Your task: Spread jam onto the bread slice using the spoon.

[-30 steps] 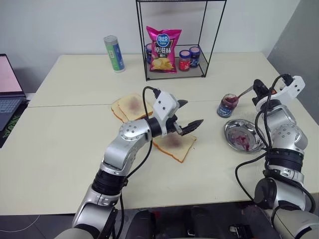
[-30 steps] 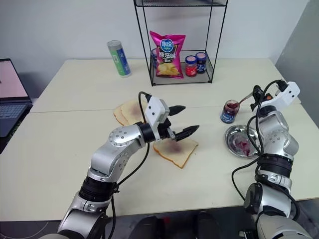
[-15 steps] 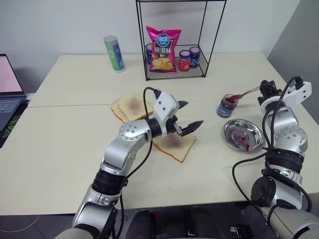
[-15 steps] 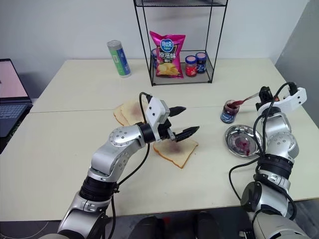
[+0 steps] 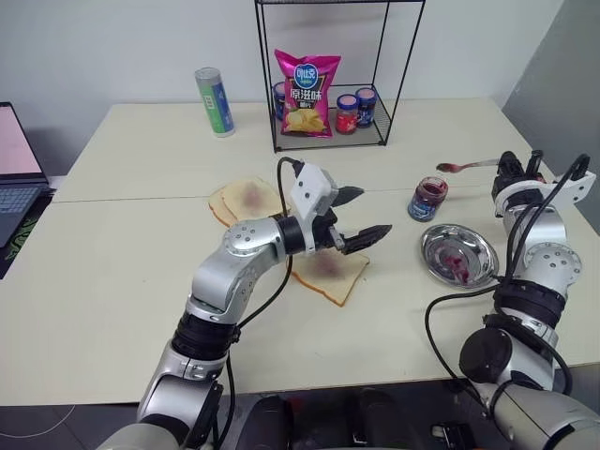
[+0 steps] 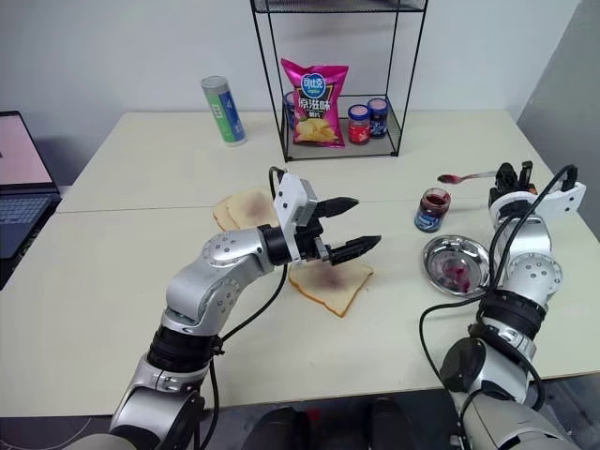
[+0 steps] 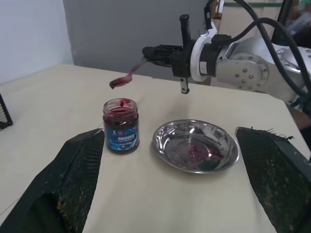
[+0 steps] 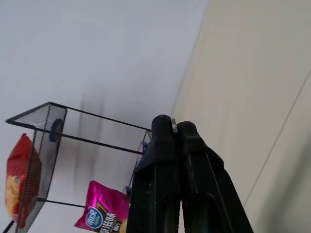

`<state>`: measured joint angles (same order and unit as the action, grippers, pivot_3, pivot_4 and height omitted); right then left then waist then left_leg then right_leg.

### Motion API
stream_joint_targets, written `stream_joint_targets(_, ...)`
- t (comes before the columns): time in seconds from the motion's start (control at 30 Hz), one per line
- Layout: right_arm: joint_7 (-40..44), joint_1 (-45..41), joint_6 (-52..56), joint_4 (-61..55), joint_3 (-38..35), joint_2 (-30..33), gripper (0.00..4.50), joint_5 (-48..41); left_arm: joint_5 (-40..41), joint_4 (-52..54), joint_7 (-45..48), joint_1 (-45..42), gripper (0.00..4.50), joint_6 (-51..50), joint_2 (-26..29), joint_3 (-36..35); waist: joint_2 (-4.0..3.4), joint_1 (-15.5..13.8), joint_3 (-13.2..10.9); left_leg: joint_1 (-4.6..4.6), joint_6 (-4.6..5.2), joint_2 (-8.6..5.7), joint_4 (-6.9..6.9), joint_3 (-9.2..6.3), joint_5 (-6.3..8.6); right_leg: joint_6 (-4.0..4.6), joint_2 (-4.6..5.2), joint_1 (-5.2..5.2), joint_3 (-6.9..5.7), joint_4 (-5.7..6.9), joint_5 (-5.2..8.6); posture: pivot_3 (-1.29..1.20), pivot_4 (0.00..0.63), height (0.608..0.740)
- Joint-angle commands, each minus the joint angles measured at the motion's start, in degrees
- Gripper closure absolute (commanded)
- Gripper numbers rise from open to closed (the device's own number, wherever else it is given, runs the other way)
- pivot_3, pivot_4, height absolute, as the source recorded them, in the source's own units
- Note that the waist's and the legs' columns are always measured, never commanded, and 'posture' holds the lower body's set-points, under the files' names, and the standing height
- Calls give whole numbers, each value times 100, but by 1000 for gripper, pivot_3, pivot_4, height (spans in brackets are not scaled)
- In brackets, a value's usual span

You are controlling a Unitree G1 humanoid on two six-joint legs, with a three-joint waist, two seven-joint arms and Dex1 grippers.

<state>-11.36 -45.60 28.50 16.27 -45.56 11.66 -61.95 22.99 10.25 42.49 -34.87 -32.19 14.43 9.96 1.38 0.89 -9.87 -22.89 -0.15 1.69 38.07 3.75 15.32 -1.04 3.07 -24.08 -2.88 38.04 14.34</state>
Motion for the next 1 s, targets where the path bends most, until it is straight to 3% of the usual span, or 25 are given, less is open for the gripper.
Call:
stream_joint_targets(0.03,-164,-79,24,-559,76,-27,4465,-340,279,186,-25,-162,0,-79,-7,-280,0,7,0,0,0,1,0,0,0,0,0,-1,0,0,0,0,150,740)
stream_joint_targets(0.27,-360,-112,499,-1327,691,-95,4465,-655,807,447,-126,-102,0,-546,266,-855,-2,54,-1,-1,0,2,-1,0,0,0,0,-4,2,1,0,0,150,740)
stream_joint_targets(0.4,-496,41,1204,-2119,1604,-375,4465,-914,1383,1348,181,782,0,-1298,1336,-1422,-14,178,5,8,-1,12,-12,1,0,1,-4,-8,13,2,1,0,150,740)
stream_joint_targets(0.57,-545,281,1489,-2695,2381,-629,4465,-867,2181,1923,73,1279,0,-1964,1996,-2059,-13,59,4,2,-13,19,-8,-15,-7,13,-5,-7,-9,8,7,0,150,740)
stream_joint_targets(0.8,514,624,1644,-3022,3782,-286,4465,193,2089,2456,392,2809,0,-1854,3021,-2549,-7,66,6,1,-8,0,-2,-16,-4,6,3,0,-3,-6,2,0,150,740)
stream_joint_targets(1.0,1329,831,1501,-3164,4388,8,4465,959,2151,2471,157,3085,0,-1715,3033,-2763,-3,35,1,0,-10,8,-6,-29,-5,15,0,-3,-23,1,2,0,150,740)
